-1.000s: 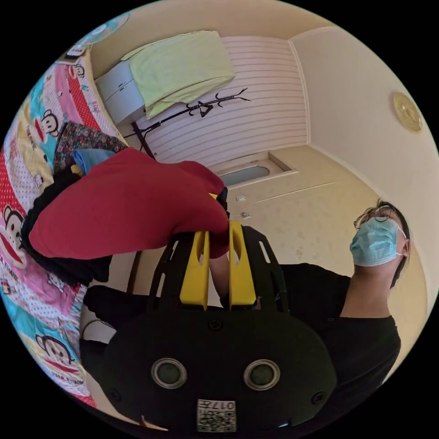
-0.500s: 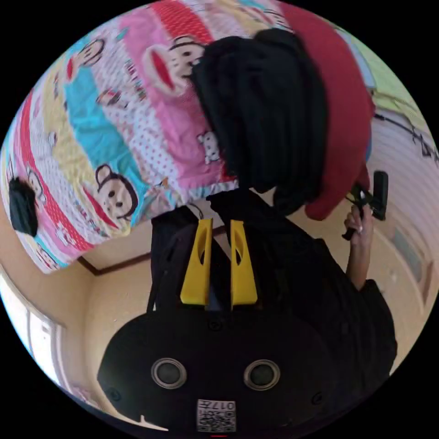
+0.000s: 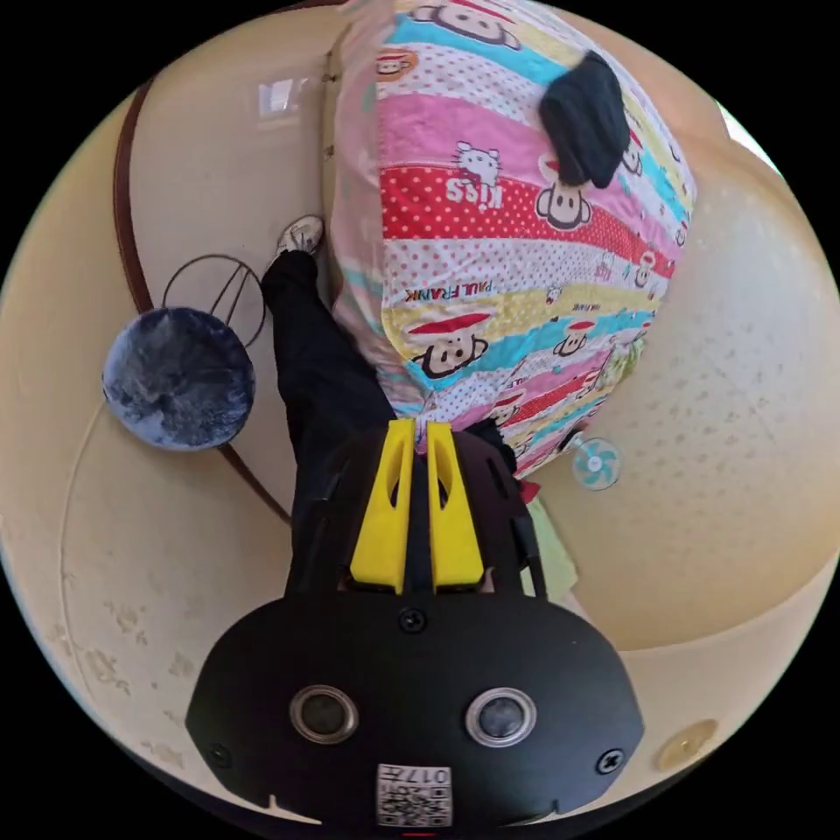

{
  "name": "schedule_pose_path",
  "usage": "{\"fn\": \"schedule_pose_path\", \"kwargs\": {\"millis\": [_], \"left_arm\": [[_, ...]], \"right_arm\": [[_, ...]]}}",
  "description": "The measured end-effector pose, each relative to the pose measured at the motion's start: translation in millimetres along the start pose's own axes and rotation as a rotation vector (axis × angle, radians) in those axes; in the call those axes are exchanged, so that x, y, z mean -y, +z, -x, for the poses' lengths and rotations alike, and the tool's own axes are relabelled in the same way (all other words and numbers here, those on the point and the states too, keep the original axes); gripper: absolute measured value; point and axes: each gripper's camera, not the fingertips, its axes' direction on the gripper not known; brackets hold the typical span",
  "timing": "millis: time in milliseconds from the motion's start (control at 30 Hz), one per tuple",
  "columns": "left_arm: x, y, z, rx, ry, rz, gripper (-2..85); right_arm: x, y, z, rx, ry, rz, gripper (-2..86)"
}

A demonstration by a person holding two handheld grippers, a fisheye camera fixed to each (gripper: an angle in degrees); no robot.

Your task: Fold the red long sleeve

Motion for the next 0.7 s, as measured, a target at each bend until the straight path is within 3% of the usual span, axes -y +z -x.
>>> {"fn": "schedule_pose_path", "kwargs": {"millis": [133, 200, 300, 433, 533, 700], "left_arm": [[-75, -1, 48, -0.135, -0.263, -0.007, 3.2], [-105, -1, 59, -0.199, -0.365, -0.041, 3.2], [-137, 7, 52, -0.361, -0.411, -0.066, 3.1], [-164, 0, 1, -0.519, -0.347, -0.058, 2.4], [-183, -33, -38, -0.51, -0.295, -0.094, 1.2], [-211, -83, -78, -0.438, -0.27, -0.106, 0.1]], "right_arm": [[30, -44, 76, -0.222, -0.075, -0.234, 0.6], [72, -31, 117, -0.283, -0.193, -0.465, 0.6], [146, 27, 135, -0.28, -0.143, -0.369, 0.7], [162, 39, 187, -0.579, -0.197, -0.247, 0.6], [174, 61, 219, -0.725, -0.217, -0.145, 0.6], [171, 68, 222, -0.541, 0.008, -0.24, 0.5]]}}
